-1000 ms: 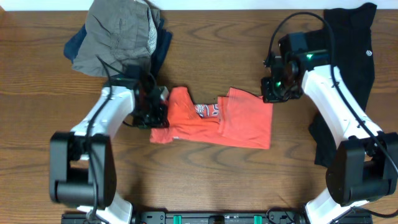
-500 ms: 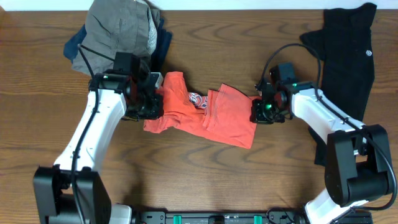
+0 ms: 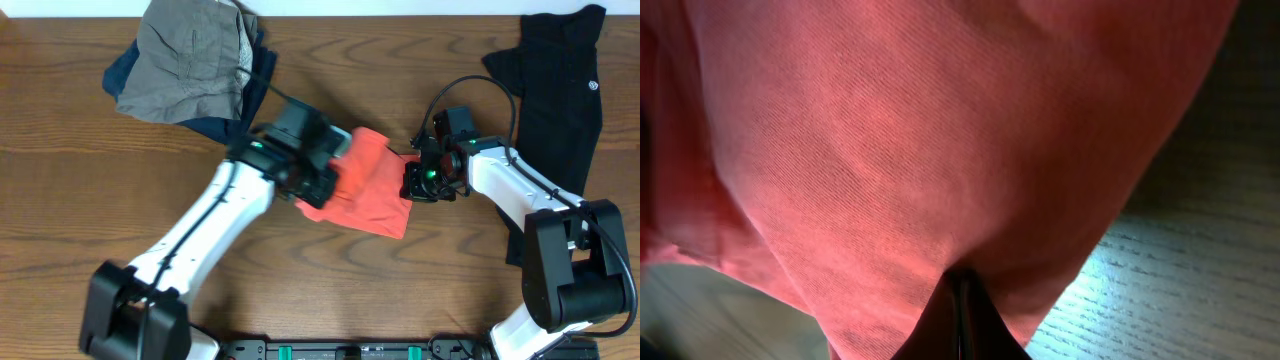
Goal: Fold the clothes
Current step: 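Push the folded t-shirt together with both grippers toward the center, then lift the folded t-shirt with the left gripper and move it right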
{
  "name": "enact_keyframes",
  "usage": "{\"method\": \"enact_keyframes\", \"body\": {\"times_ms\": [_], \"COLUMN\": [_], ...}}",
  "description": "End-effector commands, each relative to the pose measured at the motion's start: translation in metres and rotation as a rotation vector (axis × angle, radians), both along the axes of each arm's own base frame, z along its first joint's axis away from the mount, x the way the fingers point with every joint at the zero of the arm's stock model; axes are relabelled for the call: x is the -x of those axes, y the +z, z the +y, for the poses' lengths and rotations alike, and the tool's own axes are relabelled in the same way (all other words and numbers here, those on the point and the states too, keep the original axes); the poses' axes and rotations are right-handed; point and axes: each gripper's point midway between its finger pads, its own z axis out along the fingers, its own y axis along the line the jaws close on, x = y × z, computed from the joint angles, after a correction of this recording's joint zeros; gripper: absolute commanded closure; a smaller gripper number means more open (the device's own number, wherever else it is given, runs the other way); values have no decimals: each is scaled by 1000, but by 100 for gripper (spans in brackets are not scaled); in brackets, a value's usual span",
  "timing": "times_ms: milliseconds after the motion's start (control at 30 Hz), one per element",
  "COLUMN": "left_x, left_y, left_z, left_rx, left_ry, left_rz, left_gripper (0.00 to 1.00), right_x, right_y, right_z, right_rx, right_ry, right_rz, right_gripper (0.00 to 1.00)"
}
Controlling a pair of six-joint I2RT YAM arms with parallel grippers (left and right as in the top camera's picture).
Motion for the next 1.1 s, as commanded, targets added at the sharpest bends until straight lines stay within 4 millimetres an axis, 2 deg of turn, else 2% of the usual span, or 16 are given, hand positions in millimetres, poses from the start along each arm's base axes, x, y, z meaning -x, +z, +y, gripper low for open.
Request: {"method": "enact_keyframes", "body": {"times_ms": [0,67,100,167,200,233,333,433,533,667,767,833,900,1000,1067], "left_x": [4,6,6,4,4,3,1,-1,0,7,16,24,27,17,8], "left_y": [-6,-17,-23,-34,-39,-42,-43,-32,-10,19,24,19,5,-19,-26], "left_z": [-30,-43,-47,-52,-55,-56,-56,-56,-55,-72,-94,-103,-99,-72,-56], "left_rx": [12,8,1,-14,-15,-14,-13,-7,-19,-4,25,19,-40,-198,-269], "left_ry": [-91,-121,-127,-130,-128,-121,-111,-107,-107,-161,-219,-259,-263,-212,-179], "left_rz": [-20,-21,-22,-20,-15,-9,-7,-22,-28,-55,-94,-93,-80,-75,-82], "left_gripper": [76,63,52,21,8,1,2,2,2,2,2,2,2,2,2], "right_x": [-3,-12,-17,-26,-30,-33,-35,-31,-26,-19,-18,-18,-17,-17,-17], "right_y": [15,31,43,71,88,106,155,196,218,223,222,222,222,221,222], "right_z": [8,6,3,-7,-16,-26,-57,-89,-112,-133,-141,-141,-141,-141,-141], "right_rx": [-54,-63,-70,-74,-69,-61,-40,-5,21,44,53,54,53,56,58], "right_ry": [-1,-11,-21,-44,-63,-82,-135,-200,-248,-302,-318,-320,-320,-314,-310], "right_rz": [-28,-77,-110,-178,-219,-259,-373,-474,-539,-549,-542,-542,-541,-540,-544], "right_gripper": [99,99,99,97,92,87,73,62,56,54,53,53,52,52,52]}}
